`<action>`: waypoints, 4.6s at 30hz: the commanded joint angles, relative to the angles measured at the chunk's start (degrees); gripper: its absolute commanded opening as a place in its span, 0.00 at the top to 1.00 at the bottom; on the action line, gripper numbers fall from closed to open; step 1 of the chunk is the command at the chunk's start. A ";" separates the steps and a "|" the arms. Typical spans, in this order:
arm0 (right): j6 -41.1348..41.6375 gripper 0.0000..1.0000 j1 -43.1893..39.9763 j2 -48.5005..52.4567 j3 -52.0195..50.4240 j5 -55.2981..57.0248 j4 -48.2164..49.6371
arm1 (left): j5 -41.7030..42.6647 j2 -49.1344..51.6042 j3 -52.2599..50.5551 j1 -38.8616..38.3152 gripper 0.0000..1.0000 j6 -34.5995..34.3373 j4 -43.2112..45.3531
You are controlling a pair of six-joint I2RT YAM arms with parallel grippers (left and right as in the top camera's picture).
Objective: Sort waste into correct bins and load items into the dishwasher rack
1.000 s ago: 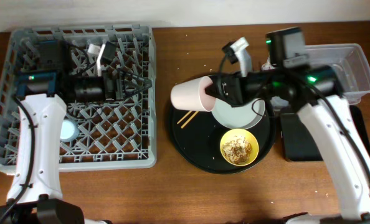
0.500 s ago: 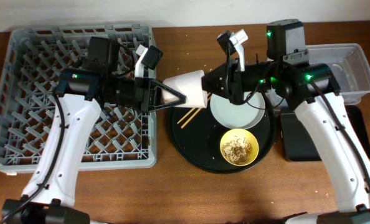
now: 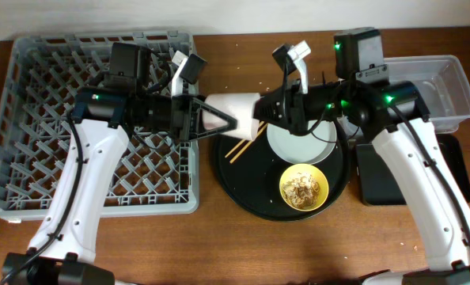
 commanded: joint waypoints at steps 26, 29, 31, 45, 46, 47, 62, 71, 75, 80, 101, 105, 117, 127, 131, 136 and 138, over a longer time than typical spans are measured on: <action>-0.37 0.31 -2.51 -0.42 0.22 23.04 -19.02 | -97.55 3.02 -5.57 14.16 0.38 -29.53 -11.98; -0.37 0.28 -2.51 -0.37 0.22 23.06 -19.02 | -94.64 7.96 -5.60 14.14 0.38 -29.53 -10.60; -0.37 0.28 -2.51 -0.37 0.22 23.06 -18.99 | -92.50 9.64 -5.68 14.14 0.38 -29.53 -10.32; 7.63 0.28 -1.62 0.63 -0.44 38.84 -22.53 | -84.46 10.69 18.84 13.94 0.01 -21.38 -27.61; 9.84 0.29 0.28 1.70 -1.60 44.28 -22.51 | -71.21 10.62 20.02 13.94 0.01 -10.75 -26.14; 12.85 0.33 2.08 2.67 -3.10 48.50 -22.60 | -59.63 10.54 20.20 13.92 0.01 -1.49 -25.64; 24.90 0.94 14.60 11.69 -32.30 65.70 1.09 | -45.51 10.54 20.17 13.92 0.01 8.07 -28.89; 17.27 0.96 -7.37 -9.70 -28.28 42.01 -1.11 | -46.14 10.54 20.17 13.94 0.01 8.07 -28.41; 10.56 0.96 -29.70 -9.18 -28.33 31.91 0.33 | -46.14 10.54 20.17 13.94 0.01 8.07 -28.44; -1.33 0.96 -51.10 -3.74 -29.38 12.61 5.49 | -46.14 10.54 20.17 13.94 0.01 8.07 -28.41; -16.31 0.96 -68.96 12.02 -29.83 -18.45 -0.70 | -46.14 10.54 20.17 13.94 0.01 8.07 -28.41; -14.84 0.96 -68.30 11.61 -29.83 -16.50 -7.04 | -46.14 10.54 20.17 13.94 0.01 8.07 -28.41; -19.85 0.96 -39.52 -5.92 -28.65 7.37 -18.32 | -46.14 10.54 20.17 13.94 0.01 8.07 -28.44; 13.18 0.92 19.89 5.31 -28.70 58.97 -2.05 | -46.14 10.54 20.17 13.94 0.01 8.07 -28.63; 13.20 0.53 17.51 3.30 -25.18 57.88 -1.55 | -46.10 10.54 20.17 13.75 0.01 8.07 -28.35; 19.58 0.47 4.26 -2.01 -17.59 47.23 -5.44 | -64.54 11.74 20.17 1.09 0.10 6.84 -22.73; 19.61 0.47 1.05 -2.08 -17.59 44.39 -7.17 | -72.89 13.16 20.17 -5.27 0.10 3.32 -21.24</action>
